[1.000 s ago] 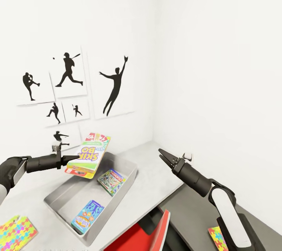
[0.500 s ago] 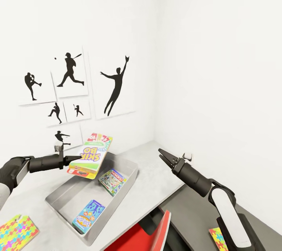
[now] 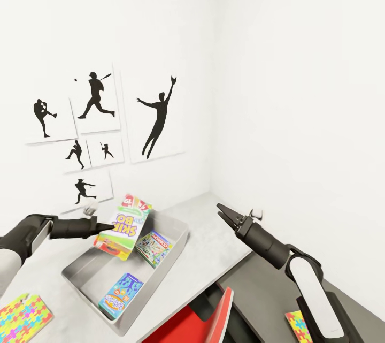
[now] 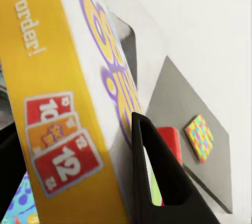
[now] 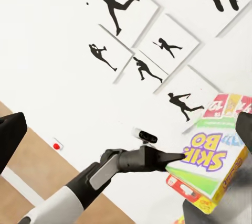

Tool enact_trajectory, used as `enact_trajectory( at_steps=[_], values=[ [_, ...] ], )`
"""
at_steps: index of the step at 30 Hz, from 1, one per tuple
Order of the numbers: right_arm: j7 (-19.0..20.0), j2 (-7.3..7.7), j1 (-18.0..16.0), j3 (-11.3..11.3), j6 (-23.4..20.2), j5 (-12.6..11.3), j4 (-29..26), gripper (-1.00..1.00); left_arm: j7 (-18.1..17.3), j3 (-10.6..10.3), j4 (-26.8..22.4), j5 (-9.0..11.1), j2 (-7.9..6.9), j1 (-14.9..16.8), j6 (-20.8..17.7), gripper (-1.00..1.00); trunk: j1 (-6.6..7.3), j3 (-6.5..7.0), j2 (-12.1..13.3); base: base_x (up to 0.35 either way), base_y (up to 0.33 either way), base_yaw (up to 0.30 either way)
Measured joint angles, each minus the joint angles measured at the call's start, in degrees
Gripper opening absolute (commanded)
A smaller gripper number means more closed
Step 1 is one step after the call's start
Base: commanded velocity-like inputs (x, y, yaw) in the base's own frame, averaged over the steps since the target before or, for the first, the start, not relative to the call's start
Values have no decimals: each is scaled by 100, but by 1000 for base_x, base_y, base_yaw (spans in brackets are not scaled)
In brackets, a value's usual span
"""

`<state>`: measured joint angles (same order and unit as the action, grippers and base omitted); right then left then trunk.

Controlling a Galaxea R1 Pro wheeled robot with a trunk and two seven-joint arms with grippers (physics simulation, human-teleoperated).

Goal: Put all the toys in the child's room - the three board games (two on the bed and one on the table), the two jigsaw puzzles on the table, and the tennis ball on the table - inside the toy box on the table in the child's room.

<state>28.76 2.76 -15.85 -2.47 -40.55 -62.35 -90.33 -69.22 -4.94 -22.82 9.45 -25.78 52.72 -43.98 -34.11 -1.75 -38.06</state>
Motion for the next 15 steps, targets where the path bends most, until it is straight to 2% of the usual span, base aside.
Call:
enact_trajectory(
  at_steps=[3, 5, 7, 9, 15],
  values=[
    [-1, -10, 0, -3, 0, 0, -1, 100, 56, -330, 0, -3, 33, -1, 167, -100, 0, 0, 0, 0, 0, 0],
    [-3, -15, 0, -2, 0, 0, 0, 100, 86, -623, 2, -12, 127, 0, 236, -100, 0, 0, 0, 0, 0, 0],
    [-8, -23, 0, -8, 5, 3, 4, 100, 99, -936, 7, -33, 156, -1, 302, -100, 0, 0, 0, 0, 0, 0],
    [-13, -29, 0, -12, 8, 45, 6, 100, 99, -1159, 11, -31, 165, -1, 446, -100, 0, 0, 0, 0, 0, 0],
    [1, -32, 0, 14, 13, 405, 7, 100, 99, -1318, 34, -34, 179, -5, 601, -100, 0, 0, 0, 0, 0, 0]
  ],
)
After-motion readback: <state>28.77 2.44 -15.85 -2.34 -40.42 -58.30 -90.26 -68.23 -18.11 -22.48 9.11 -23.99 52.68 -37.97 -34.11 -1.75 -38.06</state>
